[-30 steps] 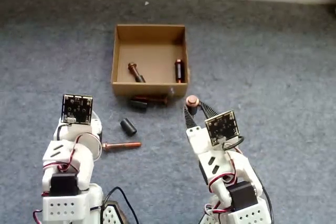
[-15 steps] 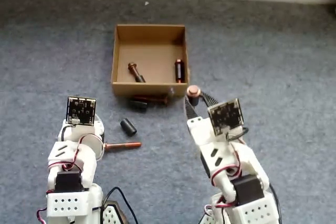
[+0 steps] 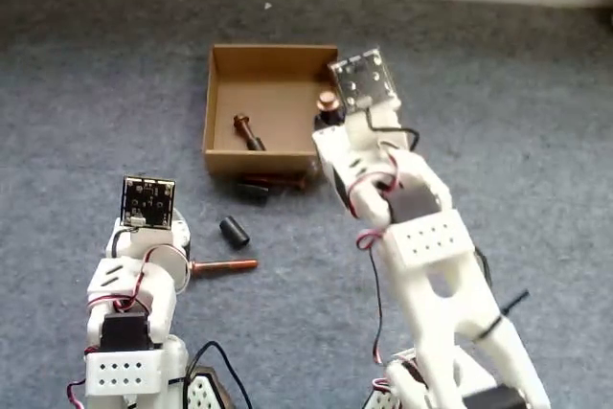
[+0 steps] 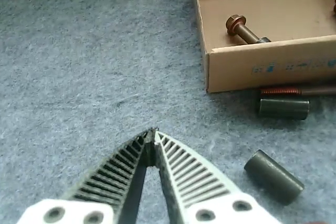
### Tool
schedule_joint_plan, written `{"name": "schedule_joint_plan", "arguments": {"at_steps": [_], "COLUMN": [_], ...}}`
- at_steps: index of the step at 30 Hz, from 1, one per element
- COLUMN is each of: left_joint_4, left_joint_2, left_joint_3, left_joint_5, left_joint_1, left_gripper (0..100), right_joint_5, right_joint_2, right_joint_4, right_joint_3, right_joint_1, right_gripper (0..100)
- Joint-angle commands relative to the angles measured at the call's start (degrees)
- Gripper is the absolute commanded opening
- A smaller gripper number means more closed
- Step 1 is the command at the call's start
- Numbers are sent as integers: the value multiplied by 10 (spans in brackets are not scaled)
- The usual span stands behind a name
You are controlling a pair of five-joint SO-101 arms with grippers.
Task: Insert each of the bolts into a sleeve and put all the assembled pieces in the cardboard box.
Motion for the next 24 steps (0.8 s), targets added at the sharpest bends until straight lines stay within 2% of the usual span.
{"name": "schedule_joint_plan", "arguments": {"at_steps": [1, 14, 22, 24], "left_joint_4": [-11, -14, -14, -14], "left_joint_2": [-5, -5, -5, -5], "left_joint_3": [-2, 5, 5, 5], "left_joint_5": [-9, -9, -9, -9], "left_joint_1": [-5, -5, -6, -6], "left_gripper": [7, 7, 7, 7], "right_joint_5": [-1, -1, 0, 0], "right_joint_2": [53, 219, 287, 287], "right_joint_4": [-80, -239, -253, -249], "right_joint_3": [-65, -67, -69, -68], "right_joint_1": [2, -37, -36, -36], "right_gripper": [6, 6, 8, 40]}}
